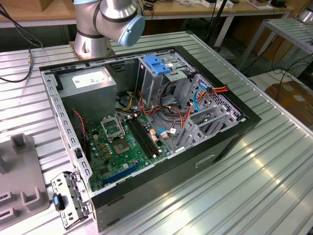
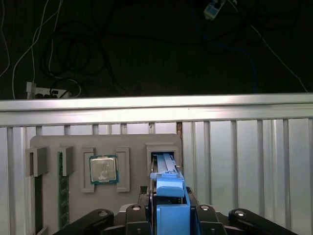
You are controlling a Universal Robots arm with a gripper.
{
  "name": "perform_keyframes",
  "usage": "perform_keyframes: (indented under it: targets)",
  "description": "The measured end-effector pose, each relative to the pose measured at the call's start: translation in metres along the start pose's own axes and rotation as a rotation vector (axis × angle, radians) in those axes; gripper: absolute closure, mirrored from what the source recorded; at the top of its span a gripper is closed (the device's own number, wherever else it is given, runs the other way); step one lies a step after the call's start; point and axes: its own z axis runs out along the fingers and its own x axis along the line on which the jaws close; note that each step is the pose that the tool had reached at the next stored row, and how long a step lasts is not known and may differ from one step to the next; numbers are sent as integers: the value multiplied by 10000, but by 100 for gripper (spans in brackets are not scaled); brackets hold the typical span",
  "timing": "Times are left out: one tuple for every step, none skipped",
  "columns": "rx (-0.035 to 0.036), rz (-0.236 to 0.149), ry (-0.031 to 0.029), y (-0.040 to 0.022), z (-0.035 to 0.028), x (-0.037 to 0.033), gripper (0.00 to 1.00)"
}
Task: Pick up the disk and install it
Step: 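Pick up the disk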
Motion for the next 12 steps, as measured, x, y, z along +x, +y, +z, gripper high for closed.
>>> perform_keyframes:
  targets:
    - [2,0,-1,0,-14,-1,63]
    - [1,0,0,0,-36,-1,63]
    - [0,0,0,1,-50,-2,63]
    - [0,0,0,1,-73,-2,63]
    - [-1,0,1,1,-89,-3,63]
    - [0,0,0,1,-115,-4,63]
    - [0,0,0,1,-135,-4,63]
    - [0,-1,0,2,-180,-6,63]
    - [-1,0,1,2,-219,-7,63]
    - [-1,0,0,3,-249,-8,63]
    - [0,0,0,3,-277,-9,63]
    - [0,0,0,3,-306,-10,63]
